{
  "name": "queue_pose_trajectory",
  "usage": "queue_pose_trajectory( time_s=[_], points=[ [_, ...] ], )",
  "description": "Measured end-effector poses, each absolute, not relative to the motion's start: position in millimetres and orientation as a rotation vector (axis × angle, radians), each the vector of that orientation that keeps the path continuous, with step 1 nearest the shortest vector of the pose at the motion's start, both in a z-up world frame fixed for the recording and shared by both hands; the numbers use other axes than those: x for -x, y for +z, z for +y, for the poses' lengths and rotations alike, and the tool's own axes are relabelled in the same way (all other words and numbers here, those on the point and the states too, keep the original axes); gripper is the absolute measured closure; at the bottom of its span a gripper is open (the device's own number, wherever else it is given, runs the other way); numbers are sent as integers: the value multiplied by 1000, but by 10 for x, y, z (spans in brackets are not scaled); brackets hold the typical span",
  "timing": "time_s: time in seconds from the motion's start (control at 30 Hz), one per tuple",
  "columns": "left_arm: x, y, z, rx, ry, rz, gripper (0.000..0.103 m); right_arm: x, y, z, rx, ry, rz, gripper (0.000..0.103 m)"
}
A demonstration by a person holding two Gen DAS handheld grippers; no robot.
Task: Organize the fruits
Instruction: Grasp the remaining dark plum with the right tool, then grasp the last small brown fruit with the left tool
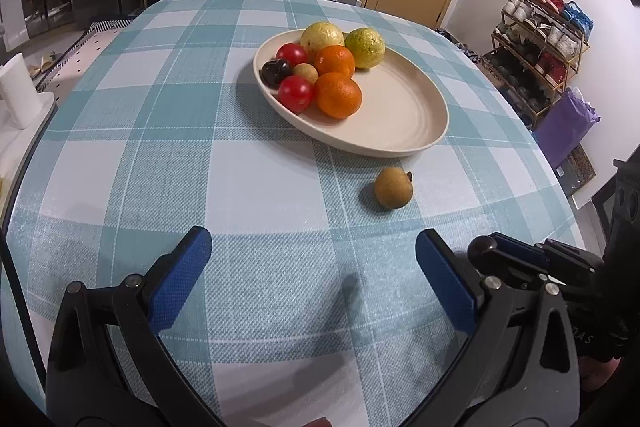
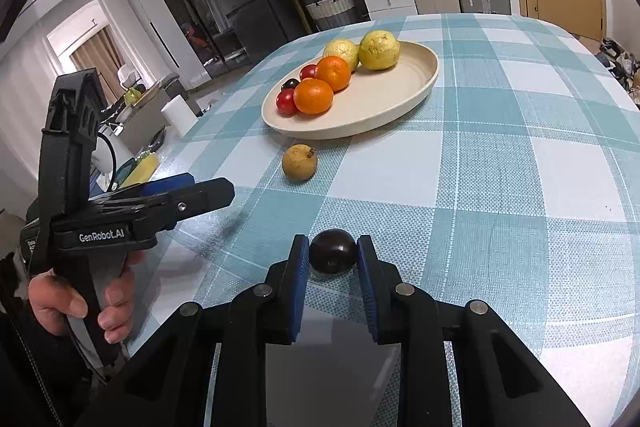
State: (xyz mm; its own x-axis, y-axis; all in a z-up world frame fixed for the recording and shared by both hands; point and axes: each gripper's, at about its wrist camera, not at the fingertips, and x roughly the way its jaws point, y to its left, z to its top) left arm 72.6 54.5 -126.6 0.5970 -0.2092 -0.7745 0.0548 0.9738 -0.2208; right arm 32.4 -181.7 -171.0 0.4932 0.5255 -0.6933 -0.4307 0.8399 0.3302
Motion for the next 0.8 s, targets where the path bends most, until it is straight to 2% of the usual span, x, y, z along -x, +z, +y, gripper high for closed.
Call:
queue_pose_trajectory(
  time_s=[0.5,0.53,0.67,0.8],
  points=[
    [-1041,-1294,127,118,-236,914,4,-459,-1626,-2093,-171,561,841,78],
    [-1054,-1290,112,118,-243,910,11,-467,-1622,-2104,-170,562,839,78],
    [-1133,-1306,50,126,-287,922,21,-500,-1603,-2144,-175,568,828,78],
    [-1186,-1355,-6,126,-323,945,44,-534,-1607,-2173,-181,570,830,78]
  ],
)
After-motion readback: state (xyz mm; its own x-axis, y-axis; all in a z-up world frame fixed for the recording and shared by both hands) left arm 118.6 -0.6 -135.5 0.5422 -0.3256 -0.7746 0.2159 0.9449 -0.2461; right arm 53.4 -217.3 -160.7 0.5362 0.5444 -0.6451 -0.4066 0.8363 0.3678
